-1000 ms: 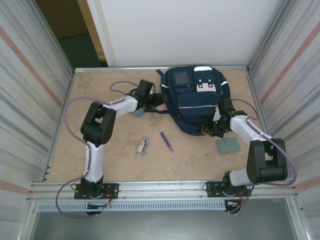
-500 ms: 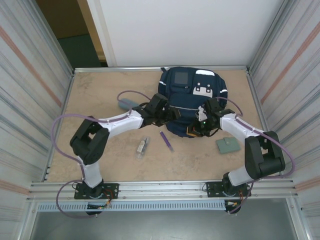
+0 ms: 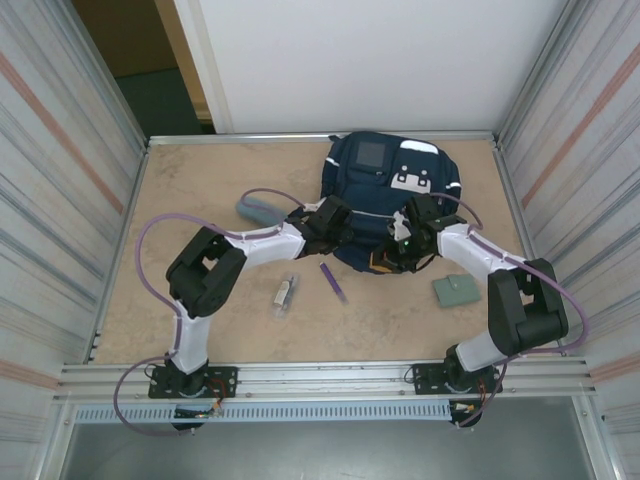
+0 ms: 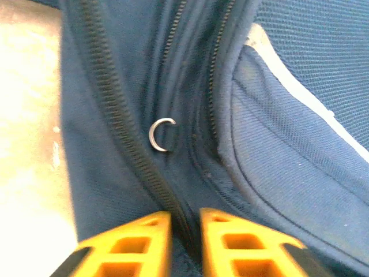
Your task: Pack the student bag
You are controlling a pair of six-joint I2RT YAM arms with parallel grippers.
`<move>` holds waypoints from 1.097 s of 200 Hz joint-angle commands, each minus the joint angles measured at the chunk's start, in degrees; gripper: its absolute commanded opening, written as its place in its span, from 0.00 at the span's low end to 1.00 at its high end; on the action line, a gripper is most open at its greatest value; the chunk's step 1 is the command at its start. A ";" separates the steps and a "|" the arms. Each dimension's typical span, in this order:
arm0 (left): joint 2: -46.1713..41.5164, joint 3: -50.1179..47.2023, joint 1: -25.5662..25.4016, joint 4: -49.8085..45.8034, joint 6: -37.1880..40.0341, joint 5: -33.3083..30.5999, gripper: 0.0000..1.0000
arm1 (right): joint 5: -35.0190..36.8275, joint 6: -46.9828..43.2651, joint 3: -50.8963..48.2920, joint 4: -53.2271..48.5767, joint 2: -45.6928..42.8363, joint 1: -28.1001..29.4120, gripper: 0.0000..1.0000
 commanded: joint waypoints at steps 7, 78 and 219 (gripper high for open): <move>2.32 1.69 3.80 0.23 3.55 -0.57 0.00 | 0.67 -5.35 2.15 -12.65 0.07 -2.95 0.00; -2.86 -2.14 11.82 -0.89 8.86 6.31 0.00 | 10.57 -5.48 -0.38 -13.43 -0.64 -7.78 0.00; -11.87 -7.00 1.34 -0.36 -0.92 5.57 0.76 | -2.24 -6.33 1.60 -4.03 1.11 0.15 0.00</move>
